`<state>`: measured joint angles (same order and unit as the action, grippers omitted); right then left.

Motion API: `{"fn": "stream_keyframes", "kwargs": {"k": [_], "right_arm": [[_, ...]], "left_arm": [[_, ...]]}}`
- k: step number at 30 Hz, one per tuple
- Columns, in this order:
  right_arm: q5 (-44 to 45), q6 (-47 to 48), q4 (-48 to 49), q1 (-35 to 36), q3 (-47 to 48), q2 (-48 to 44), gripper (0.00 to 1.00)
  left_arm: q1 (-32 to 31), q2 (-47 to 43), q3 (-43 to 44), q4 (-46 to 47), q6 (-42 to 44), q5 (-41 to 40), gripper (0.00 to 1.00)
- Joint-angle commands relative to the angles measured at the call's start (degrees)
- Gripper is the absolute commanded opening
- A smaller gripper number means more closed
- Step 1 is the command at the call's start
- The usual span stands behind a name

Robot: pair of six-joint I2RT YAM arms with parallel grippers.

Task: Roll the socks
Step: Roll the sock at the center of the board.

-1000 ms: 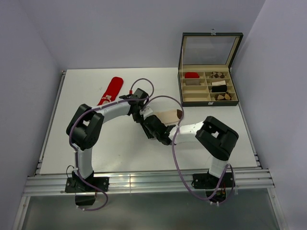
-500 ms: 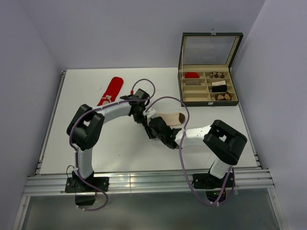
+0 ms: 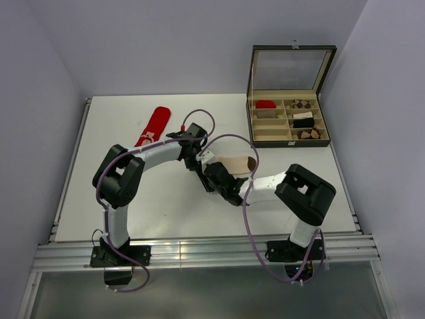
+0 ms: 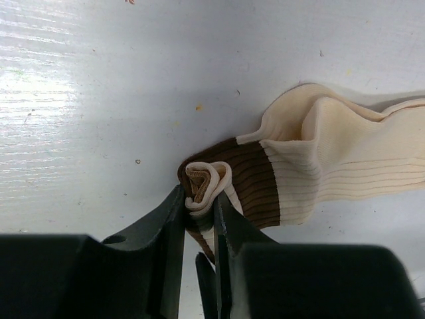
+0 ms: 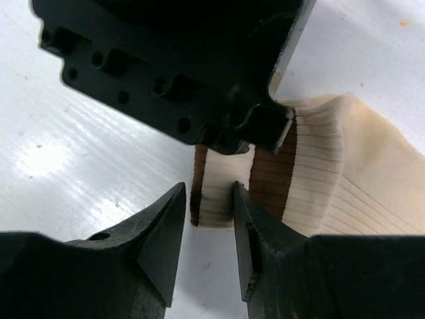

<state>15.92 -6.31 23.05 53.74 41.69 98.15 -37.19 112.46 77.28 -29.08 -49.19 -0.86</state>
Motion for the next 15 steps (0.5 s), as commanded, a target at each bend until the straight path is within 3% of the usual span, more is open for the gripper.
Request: {"fn": "stream_keyframes", "kwargs": {"k": [1, 5, 6, 8, 15], "right_arm": [[0.95, -0.28, 1.38, -0.12, 1.9, 2.22, 0.4], [-0.89, -1.69, 1.39, -0.65, 0.93, 2.14, 0.25], [-2.2, -2.3, 1.12, -0.91, 0.67, 1.79, 0.12], [-4.57, -3.18, -0.1, -2.14, 0.58, 1.35, 0.03], [-23.45, -9.24, -3.27, -11.27, -0.12, -0.85, 0.0]], "left_arm": [[-0.52, 1.53, 0.51, -1.33, 0.23, 0.34, 0.01], [-0.52, 0.57, -0.19, -0.8, -0.12, -0.1, 0.06], [-0.43, 0.3, -0.54, -0.54, -0.2, -0.36, 0.08], [-0.25, -1.01, -1.68, 0.68, -0.9, -0.37, 0.18], [1.68, -7.07, -6.52, 5.6, -4.95, -1.42, 0.46]]}}
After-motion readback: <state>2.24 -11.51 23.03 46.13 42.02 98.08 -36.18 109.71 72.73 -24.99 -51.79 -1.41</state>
